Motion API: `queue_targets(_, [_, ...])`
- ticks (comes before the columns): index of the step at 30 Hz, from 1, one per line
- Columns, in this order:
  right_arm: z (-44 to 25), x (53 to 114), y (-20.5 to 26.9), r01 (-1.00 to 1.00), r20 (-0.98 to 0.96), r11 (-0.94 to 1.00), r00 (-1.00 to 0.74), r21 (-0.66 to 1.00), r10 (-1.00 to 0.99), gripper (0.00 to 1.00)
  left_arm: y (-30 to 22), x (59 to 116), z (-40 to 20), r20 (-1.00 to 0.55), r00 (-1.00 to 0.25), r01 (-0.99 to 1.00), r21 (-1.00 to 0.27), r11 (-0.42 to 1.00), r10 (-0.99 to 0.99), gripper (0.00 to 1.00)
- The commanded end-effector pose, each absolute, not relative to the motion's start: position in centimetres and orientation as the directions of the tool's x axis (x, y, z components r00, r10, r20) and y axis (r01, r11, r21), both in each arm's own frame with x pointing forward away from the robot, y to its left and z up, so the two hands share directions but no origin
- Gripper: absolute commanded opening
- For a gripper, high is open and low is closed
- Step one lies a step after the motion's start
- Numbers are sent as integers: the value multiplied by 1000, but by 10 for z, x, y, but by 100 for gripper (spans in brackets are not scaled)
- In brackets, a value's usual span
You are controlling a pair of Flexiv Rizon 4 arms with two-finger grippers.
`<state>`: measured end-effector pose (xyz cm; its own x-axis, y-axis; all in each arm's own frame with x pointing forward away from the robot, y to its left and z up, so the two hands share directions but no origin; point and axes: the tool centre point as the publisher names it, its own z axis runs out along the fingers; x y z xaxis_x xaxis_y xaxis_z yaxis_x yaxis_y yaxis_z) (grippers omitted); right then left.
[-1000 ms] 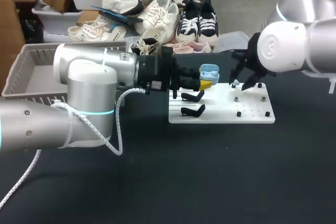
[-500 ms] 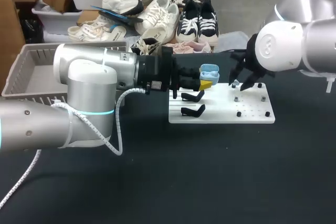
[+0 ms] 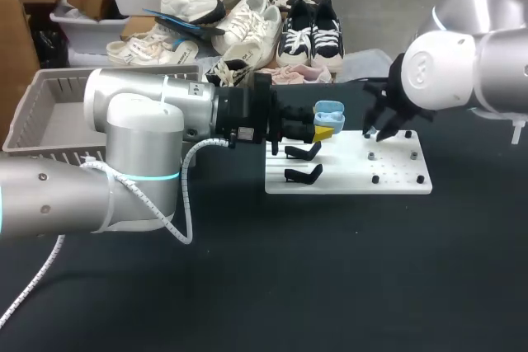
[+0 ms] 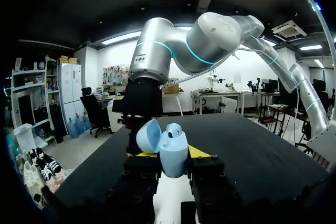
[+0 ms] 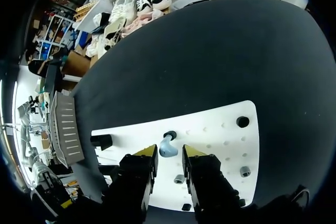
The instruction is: Pick up each earbud case from the left stands, insert the matching earbuds, close the lid, and place the case in the box.
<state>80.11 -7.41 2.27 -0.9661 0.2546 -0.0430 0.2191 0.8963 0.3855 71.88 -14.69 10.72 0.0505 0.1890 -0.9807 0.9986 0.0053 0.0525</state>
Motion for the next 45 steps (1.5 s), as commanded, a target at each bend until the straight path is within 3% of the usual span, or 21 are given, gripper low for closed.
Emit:
queue_targets(1, [23, 803, -75, 222, -39, 896, -966, 385, 256, 21, -147, 718, 107, -981, 51, 998, 54, 9, 189, 0])
queue_targets(11, [22, 804, -73, 222, -36, 897, -966, 384, 254, 18, -147, 718, 107, -981, 51, 998, 54, 9, 189, 0])
queue_targets(14, [22, 805, -72, 223, -33, 898, -967, 379, 254, 0, -147, 718, 107, -981, 51, 998, 54, 9, 189, 0])
queue_targets(29, [75, 788, -70, 198, -127, 910, -957, 364, 259, 0, -147, 718, 107, -981, 51, 998, 54, 9, 189, 0])
queue_targets(45, [142, 745, -72, 138, -169, 962, -969, 238, 180, 0, -147, 718, 107, -981, 51, 998, 54, 9, 189, 0])
